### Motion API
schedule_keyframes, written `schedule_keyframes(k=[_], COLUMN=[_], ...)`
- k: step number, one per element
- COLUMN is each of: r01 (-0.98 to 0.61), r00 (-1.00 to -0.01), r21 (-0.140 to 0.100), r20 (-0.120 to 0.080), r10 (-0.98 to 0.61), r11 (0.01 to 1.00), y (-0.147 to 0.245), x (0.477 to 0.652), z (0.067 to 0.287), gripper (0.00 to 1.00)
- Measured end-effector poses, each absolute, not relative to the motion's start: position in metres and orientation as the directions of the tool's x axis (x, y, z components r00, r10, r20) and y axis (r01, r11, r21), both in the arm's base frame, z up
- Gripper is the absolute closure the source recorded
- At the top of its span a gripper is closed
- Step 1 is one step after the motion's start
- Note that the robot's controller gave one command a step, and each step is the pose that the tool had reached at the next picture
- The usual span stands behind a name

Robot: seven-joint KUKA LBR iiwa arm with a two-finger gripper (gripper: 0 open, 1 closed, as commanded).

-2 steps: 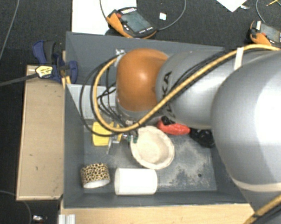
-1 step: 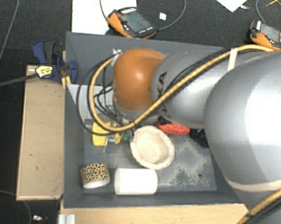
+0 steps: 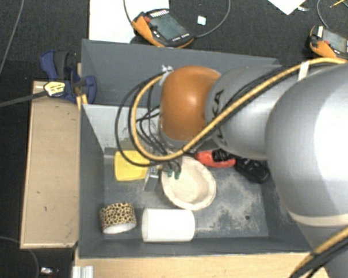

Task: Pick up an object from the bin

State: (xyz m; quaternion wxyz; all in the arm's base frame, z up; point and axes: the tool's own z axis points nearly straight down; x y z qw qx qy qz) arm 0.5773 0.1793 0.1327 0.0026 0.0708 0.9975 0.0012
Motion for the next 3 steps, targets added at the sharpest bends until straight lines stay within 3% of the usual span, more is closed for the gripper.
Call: schedule_keyframes(k=[1,2,3], r01=[0.106,0.106,0.231], r00=[-0.994,-0.994,-0.973], r21=[0.008,0.003,0.005], r20=[-0.01,0.001,-0.001], r10=[0.106,0.106,0.231], r11=[0.994,0.994,0.973], y=[0.196,0.192,0.181], x=[0.58,0.573,0.538], z=[0.129,0.158,0.118], gripper=[0.0,0.0,0.0])
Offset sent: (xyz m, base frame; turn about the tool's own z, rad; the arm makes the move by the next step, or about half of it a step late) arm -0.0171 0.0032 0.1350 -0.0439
